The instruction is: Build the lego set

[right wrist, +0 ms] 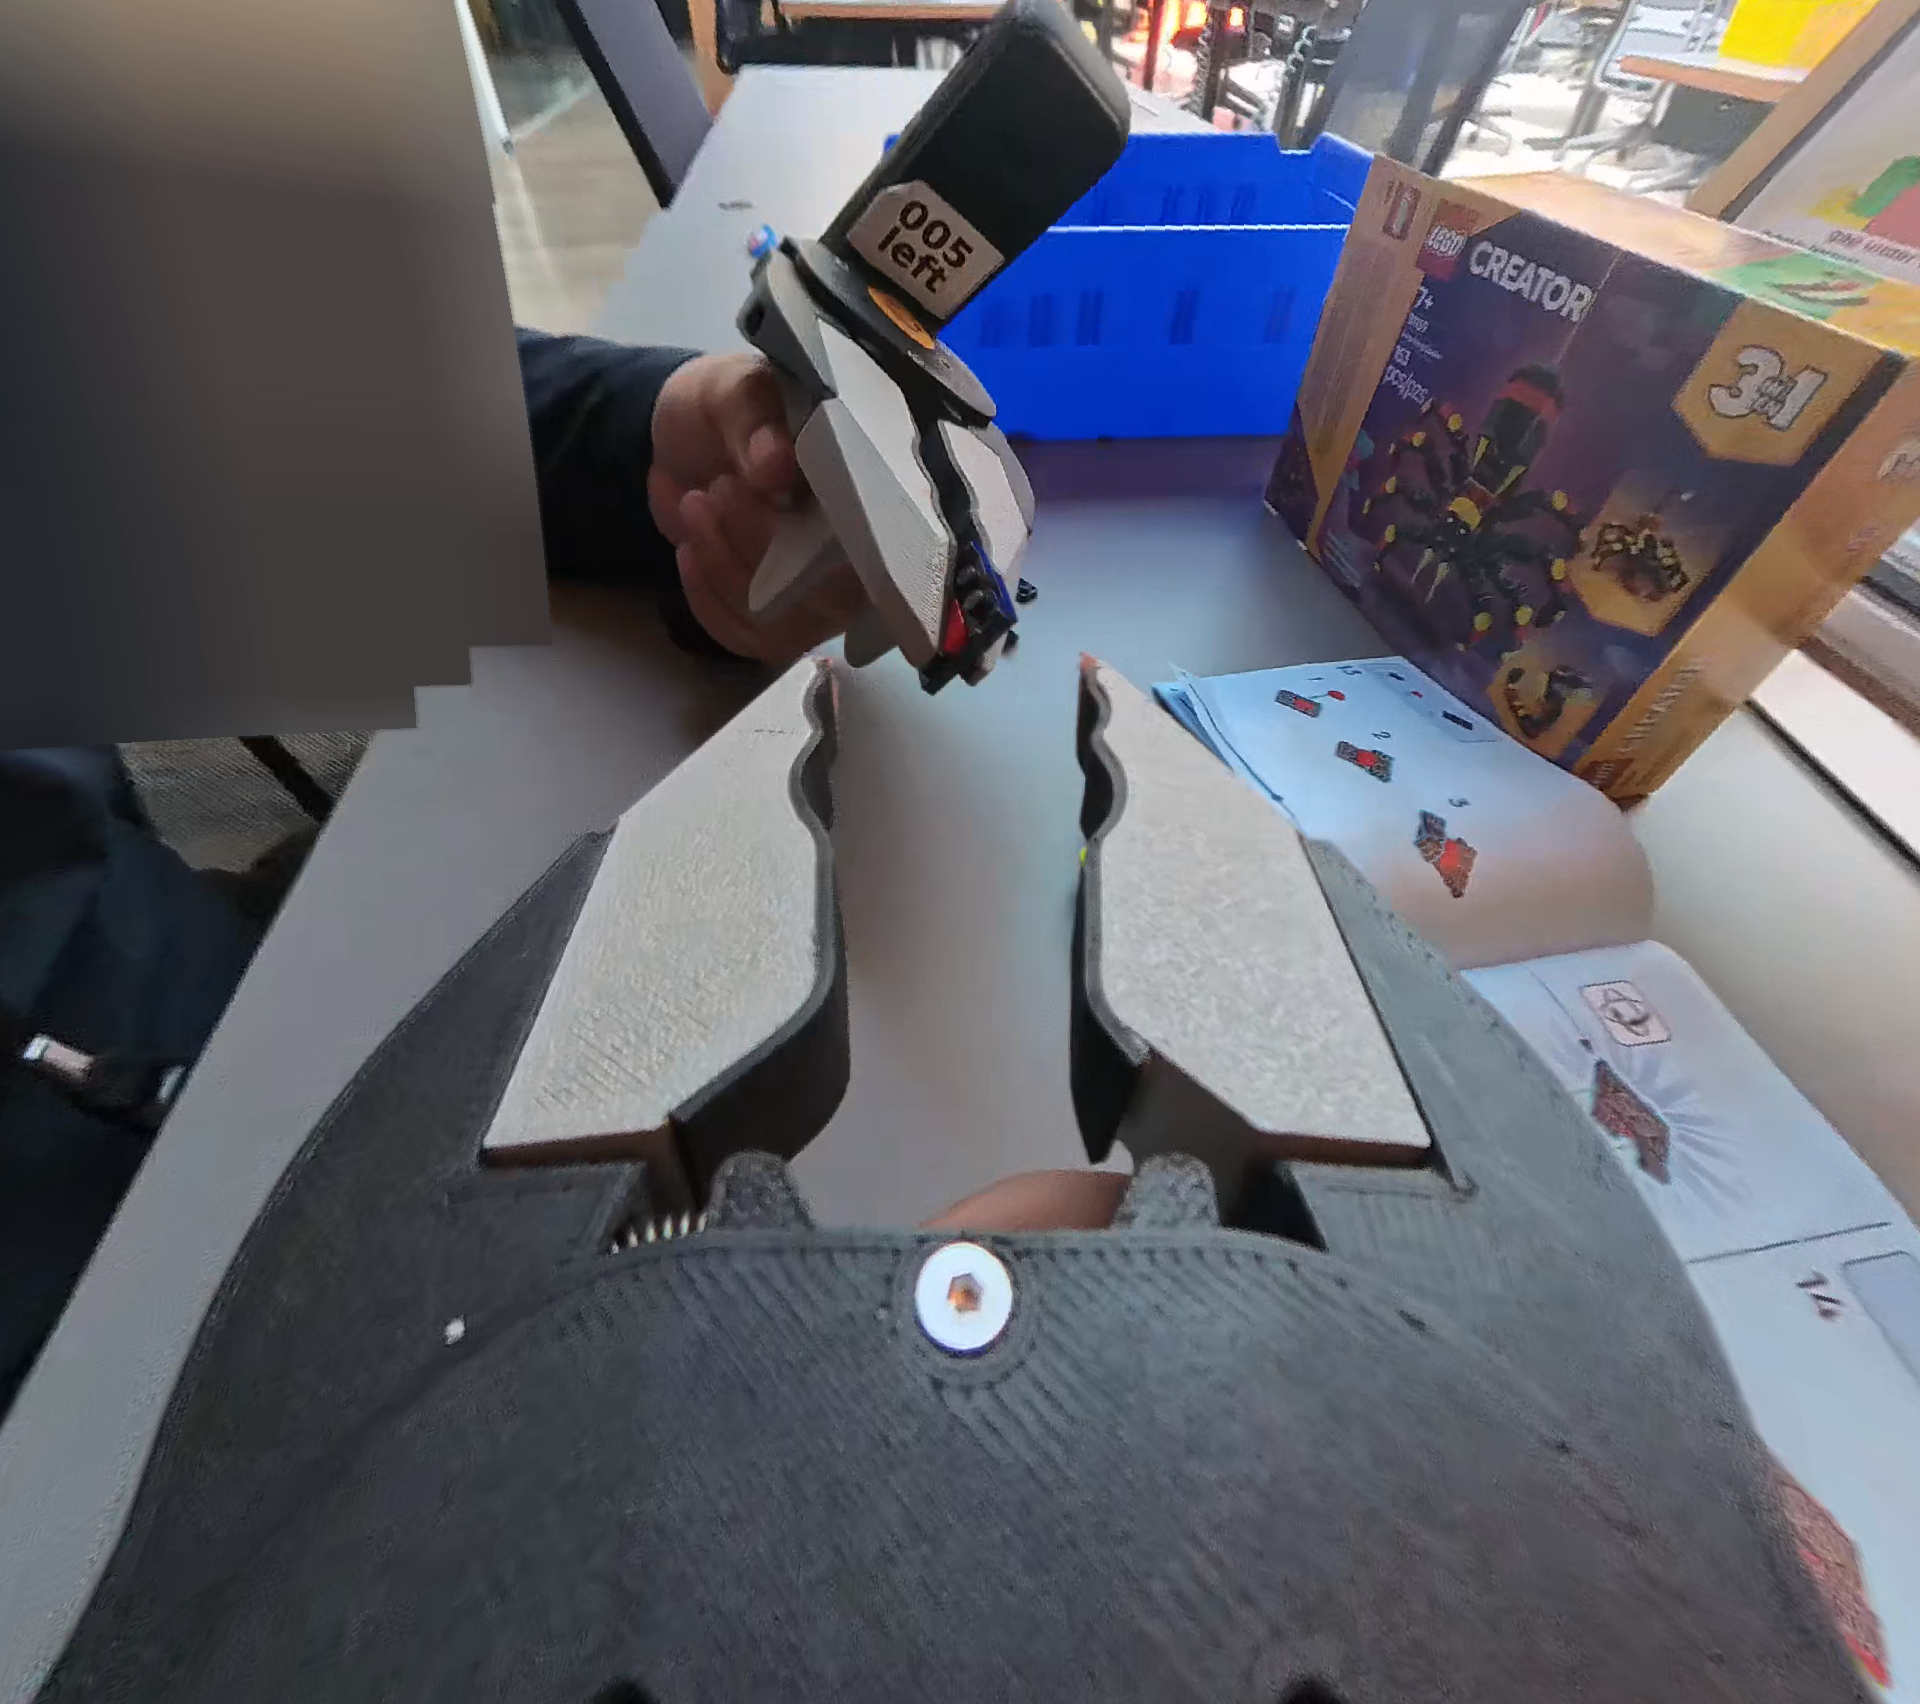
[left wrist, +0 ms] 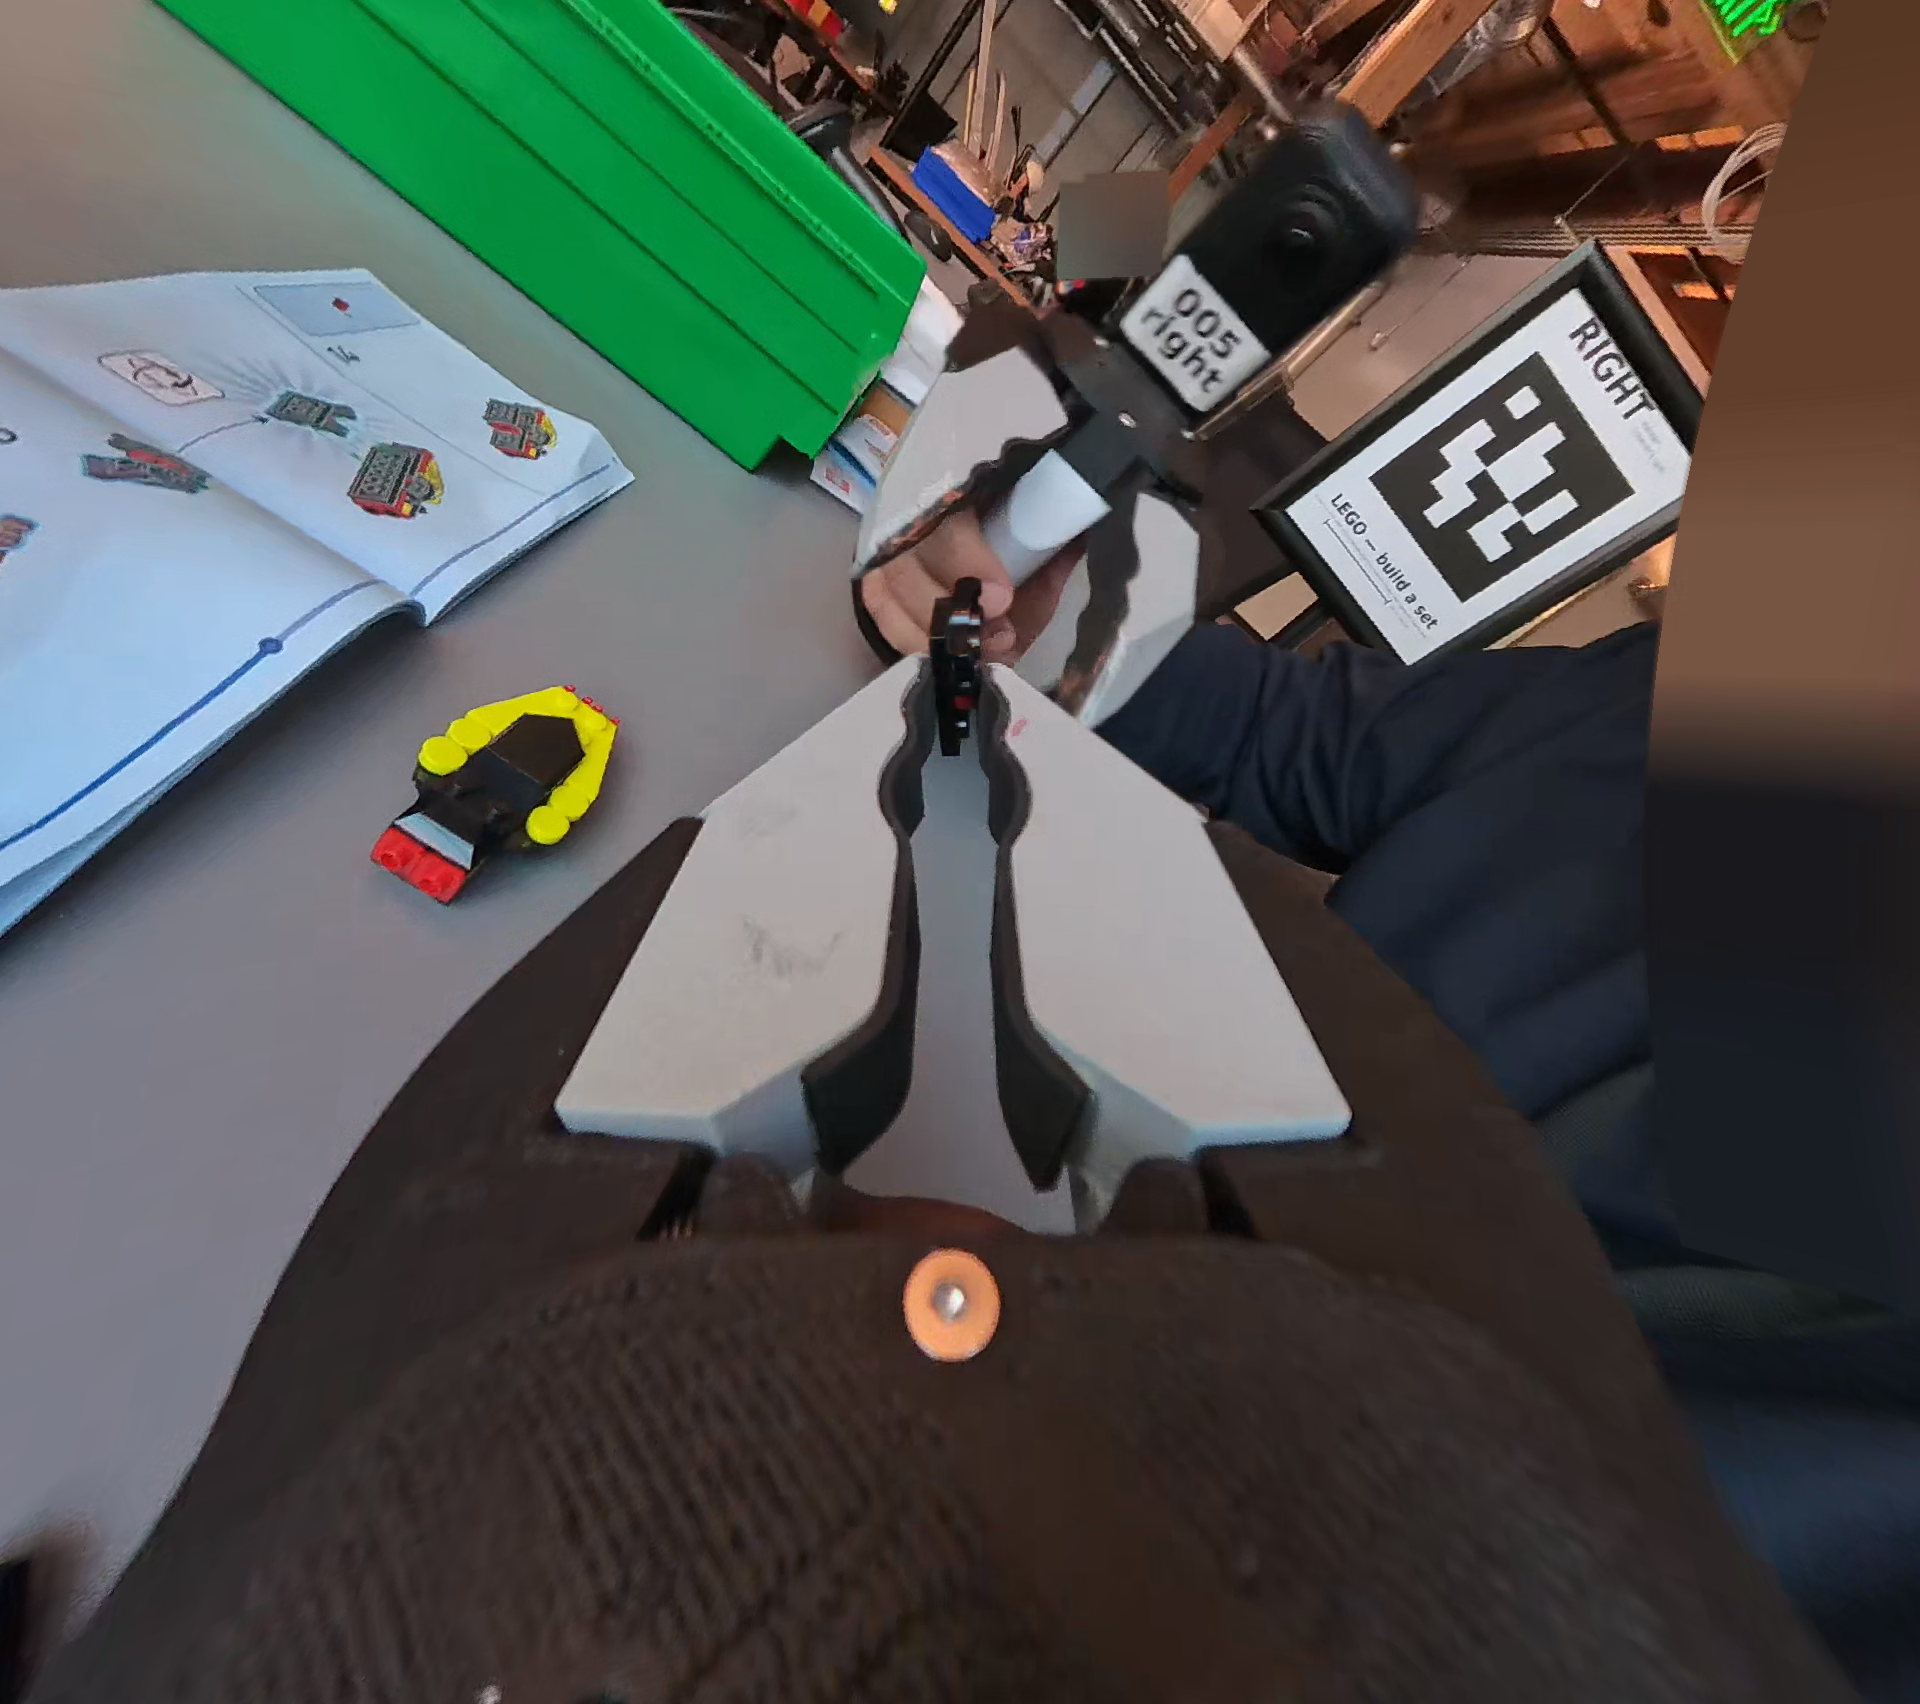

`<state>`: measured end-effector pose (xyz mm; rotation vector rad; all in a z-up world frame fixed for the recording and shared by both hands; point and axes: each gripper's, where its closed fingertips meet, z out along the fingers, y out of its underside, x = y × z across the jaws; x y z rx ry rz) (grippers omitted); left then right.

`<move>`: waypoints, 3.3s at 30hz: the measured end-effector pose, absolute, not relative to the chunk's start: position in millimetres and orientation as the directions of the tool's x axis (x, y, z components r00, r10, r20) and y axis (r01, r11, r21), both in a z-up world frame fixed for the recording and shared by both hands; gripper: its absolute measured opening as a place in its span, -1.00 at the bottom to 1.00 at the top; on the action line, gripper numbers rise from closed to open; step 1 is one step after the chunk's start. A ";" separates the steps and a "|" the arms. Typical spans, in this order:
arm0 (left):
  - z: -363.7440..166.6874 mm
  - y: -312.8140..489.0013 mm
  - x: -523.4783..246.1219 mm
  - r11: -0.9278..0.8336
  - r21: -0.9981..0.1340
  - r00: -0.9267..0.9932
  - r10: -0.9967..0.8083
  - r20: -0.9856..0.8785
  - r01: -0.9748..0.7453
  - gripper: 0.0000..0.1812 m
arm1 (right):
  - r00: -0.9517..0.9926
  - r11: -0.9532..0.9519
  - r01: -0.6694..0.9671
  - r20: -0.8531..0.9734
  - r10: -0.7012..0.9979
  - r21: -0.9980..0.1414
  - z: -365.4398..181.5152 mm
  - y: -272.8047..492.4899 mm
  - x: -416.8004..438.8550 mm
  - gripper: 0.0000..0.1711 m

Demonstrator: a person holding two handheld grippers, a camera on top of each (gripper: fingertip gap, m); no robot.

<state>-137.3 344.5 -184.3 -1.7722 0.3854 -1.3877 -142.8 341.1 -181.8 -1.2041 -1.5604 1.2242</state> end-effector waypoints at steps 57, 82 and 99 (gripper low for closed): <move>-182.2 389.5 -211.7 -0.391 -0.847 0.695 -0.493 0.524 0.362 -0.82 | -0.282 0.343 0.592 0.211 0.936 -0.729 -276.5 334.5 -143.9 -0.68; -120.7 376.6 -249.2 0.031 -0.976 0.877 -0.445 0.180 0.216 -0.94 | -0.044 0.324 0.380 0.334 0.942 -0.866 -228.1 368.4 -153.3 -0.70; -129.3 375.6 -230.1 0.028 -0.995 0.883 -0.464 0.071 0.094 -0.94 | -0.003 0.316 0.397 0.343 0.939 -0.862 -229.3 377.0 -154.7 -0.71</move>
